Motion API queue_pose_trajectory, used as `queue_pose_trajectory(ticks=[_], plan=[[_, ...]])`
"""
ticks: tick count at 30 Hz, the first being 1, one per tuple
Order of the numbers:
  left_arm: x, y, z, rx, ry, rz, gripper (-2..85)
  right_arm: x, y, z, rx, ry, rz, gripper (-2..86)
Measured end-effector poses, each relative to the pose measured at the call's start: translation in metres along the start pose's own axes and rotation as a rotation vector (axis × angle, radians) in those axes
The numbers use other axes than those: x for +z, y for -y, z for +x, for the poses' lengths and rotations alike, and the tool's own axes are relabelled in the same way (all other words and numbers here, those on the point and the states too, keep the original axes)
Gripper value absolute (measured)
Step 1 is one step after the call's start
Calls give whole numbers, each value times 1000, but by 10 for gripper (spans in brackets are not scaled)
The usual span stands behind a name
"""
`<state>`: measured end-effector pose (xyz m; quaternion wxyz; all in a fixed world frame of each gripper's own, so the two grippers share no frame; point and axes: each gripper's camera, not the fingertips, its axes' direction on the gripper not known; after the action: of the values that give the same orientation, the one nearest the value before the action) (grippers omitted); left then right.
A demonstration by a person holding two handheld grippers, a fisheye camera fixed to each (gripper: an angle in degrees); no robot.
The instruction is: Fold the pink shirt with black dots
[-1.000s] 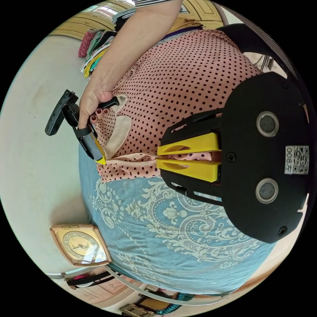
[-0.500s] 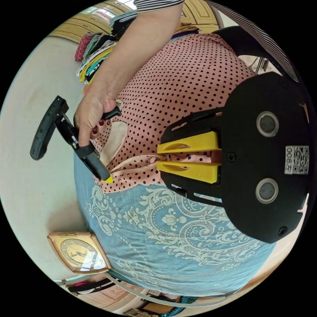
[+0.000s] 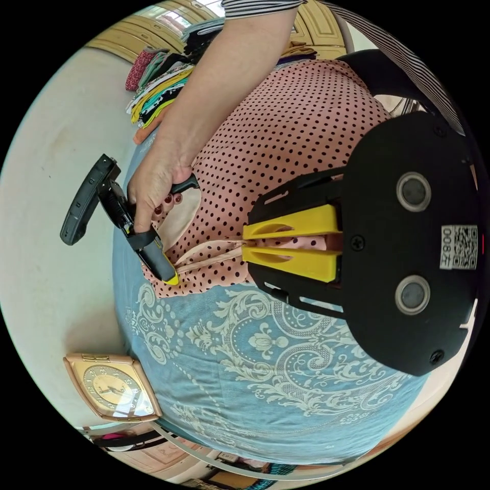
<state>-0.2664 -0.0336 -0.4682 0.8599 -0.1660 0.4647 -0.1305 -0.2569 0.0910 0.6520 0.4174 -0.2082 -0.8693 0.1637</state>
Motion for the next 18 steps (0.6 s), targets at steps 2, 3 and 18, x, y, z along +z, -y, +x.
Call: queue_pose_trajectory(ticks=[2, 3, 18], plan=[[-4, -6, 1, 1, -14, -2, 58, -18, -15, -11, 7, -21, 26, 1], [-8, -11, 1, -8, -22, -4, 65, -23, -20, -13, 16, -24, 35, 1], [-61, -110, -4, -96, -123, -152, 32, -177, -296, -116, 311, -69, 11, 2]])
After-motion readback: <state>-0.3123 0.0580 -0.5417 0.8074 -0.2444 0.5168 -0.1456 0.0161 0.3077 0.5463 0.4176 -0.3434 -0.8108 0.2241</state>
